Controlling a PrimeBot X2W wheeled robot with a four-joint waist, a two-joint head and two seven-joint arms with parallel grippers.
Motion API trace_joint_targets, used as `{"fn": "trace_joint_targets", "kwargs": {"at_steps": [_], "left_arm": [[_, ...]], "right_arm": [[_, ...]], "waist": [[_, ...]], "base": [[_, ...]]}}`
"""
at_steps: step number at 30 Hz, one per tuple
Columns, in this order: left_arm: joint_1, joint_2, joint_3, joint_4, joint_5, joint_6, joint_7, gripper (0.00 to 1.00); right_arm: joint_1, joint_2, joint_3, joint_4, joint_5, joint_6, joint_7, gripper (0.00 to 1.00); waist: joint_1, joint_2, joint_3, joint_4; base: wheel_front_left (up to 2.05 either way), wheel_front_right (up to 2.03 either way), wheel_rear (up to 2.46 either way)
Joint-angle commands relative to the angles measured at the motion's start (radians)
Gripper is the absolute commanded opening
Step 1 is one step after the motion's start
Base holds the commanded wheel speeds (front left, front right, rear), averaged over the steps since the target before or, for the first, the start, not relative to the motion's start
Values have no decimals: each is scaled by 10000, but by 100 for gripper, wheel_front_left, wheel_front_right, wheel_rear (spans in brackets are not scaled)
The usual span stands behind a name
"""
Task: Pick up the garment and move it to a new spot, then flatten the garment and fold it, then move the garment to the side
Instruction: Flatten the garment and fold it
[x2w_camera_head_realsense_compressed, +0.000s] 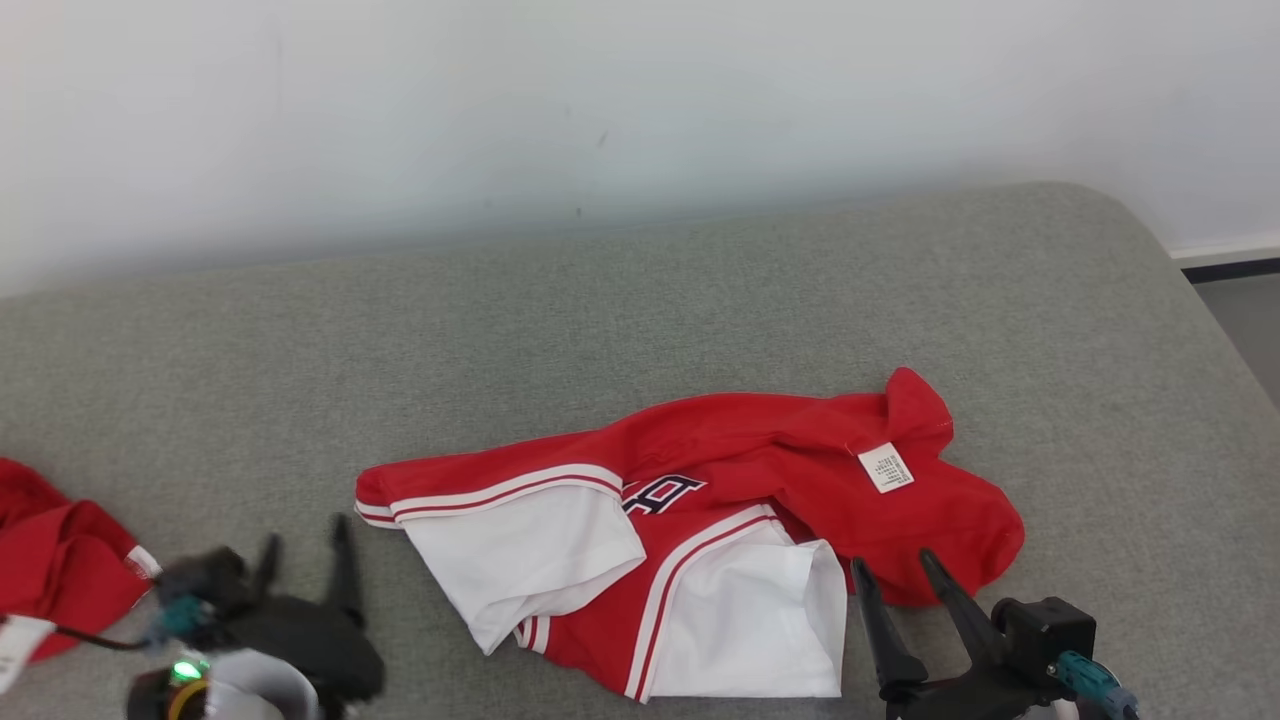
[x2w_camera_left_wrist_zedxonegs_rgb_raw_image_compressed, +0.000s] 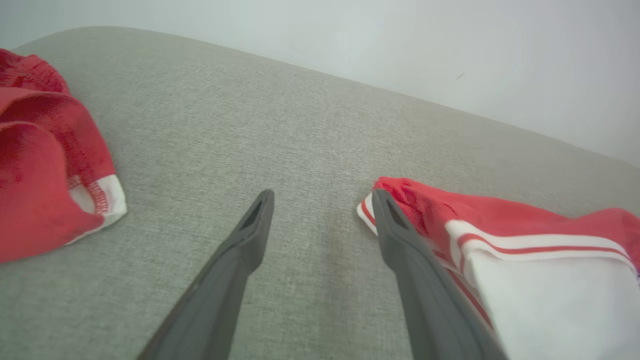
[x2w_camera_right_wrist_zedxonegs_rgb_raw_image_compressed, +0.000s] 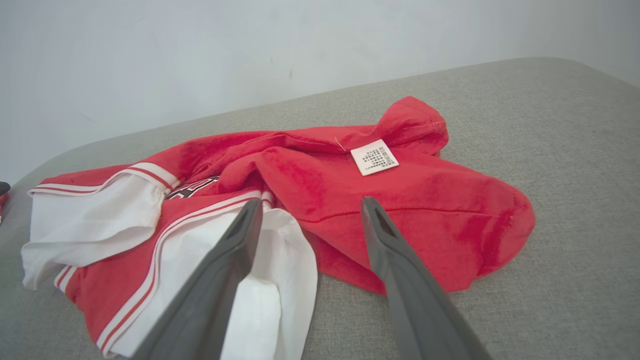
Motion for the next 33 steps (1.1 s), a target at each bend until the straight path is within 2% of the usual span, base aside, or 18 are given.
{"fn": "trace_joint_targets", "kwargs": {"at_steps": [1,4,6,8,16,21,24,25,26,27,29,30,31,33], "left_arm": [[288,-76,-136,-97,46,-237,-56,100],[747,-122,-766,-477,263,-1028,125,100],[1034,-56,-1201,-720,513,-1320,305,100],[1311,-7,-1537,-999,660,-1436,439,100],[2015,114,-2366,-2323,1206,-1431,616,100],[2088,200,-2582,-2737,1450,-1214,810,100],[2025,281,-2770,-2846,1621,-1230,935,100],[1995,339,-2830,-2863,1692,-1248,996,76],[1981,385,-2884,-2878,1731,-1257,1052,47],[1968,428,-2939,-2899,1783,-1280,1093,44],[1951,526,-3042,-2918,1828,-1270,1146,23],[1955,544,-3067,-2934,1839,-1282,1178,5],[1958,559,-3098,-2950,1863,-1303,1188,0],[1962,565,-3118,-2957,1875,-1325,1204,0]], "right_arm": [[41,-29,-14,-24,-44,-18,-6,100],[121,-35,-66,-61,-47,-18,2,100],[147,-26,-89,-84,-55,-18,32,100],[158,-20,-83,-124,-64,-18,53,100],[255,-5,-151,-196,-37,-18,7,100],[144,22,-93,-149,33,-18,13,100],[126,24,-75,-114,46,-18,-10,100],[132,25,-79,-100,43,-18,-17,100],[141,19,-85,-88,43,-18,-15,100],[142,13,-93,-79,44,-18,-26,100],[148,8,-100,-60,38,-18,-43,100],[150,6,-103,-55,38,-18,-50,100],[149,8,-101,-51,34,-18,-44,100],[146,12,-96,-46,30,-18,-36,100]], "waist": [[0,0,-49,85],[0,0,-83,172],[0,0,-94,201],[0,0,-96,205],[0,0,-5,212],[0,0,6,144],[0,0,-16,103],[0,0,-24,93],[0,0,-27,86],[0,0,-32,81],[0,0,-47,75],[0,0,-57,75],[0,0,-69,76],[0,0,-80,79]], "base": [[0,0,0],[0,0,0],[0,0,0],[0,0,0],[0,0,0],[0,0,0],[0,0,0],[0,0,0],[0,0,0],[0,0,0],[0,0,0],[0,0,0],[0,0,0],[0,0,0]]}}
